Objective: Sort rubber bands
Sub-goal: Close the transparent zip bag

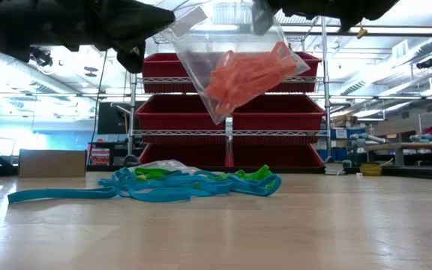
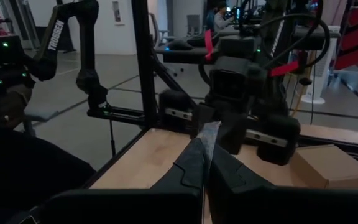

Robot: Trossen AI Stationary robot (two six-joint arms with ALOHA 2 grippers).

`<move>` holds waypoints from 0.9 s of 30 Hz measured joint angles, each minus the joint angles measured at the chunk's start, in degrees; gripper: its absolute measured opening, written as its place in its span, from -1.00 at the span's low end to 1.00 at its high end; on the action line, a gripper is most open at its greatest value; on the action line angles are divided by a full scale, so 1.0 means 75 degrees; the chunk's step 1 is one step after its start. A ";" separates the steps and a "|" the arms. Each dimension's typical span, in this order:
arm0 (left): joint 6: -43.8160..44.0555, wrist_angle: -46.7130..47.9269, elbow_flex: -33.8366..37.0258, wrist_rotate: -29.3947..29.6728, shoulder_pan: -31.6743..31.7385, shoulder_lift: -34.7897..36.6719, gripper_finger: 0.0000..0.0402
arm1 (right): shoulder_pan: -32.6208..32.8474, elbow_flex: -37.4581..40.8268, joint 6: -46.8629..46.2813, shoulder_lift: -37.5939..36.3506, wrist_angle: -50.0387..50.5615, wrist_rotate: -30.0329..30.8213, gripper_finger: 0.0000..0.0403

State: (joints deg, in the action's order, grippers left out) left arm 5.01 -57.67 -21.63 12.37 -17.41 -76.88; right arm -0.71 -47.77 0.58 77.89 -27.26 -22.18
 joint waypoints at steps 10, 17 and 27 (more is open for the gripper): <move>0.0588 0.1562 0.0009 -0.0354 -0.0003 0.0588 -0.99 | 0.0000 0.0000 -0.0106 0.0000 0.0828 -0.0051 -0.67; 0.0607 0.4162 -0.0431 -0.0707 0.0052 0.2232 -0.99 | -0.0001 -0.0298 -0.0096 -0.0033 0.1547 0.0038 -0.29; -0.0223 1.1098 -0.4440 -0.1634 0.0332 0.2130 -1.00 | 0.0198 -0.4855 0.0611 0.1738 0.6689 0.0120 -0.25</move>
State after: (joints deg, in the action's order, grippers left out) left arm 3.34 25.56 -54.93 0.11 -14.92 -60.91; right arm 0.78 -84.18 5.17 90.92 22.91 -21.28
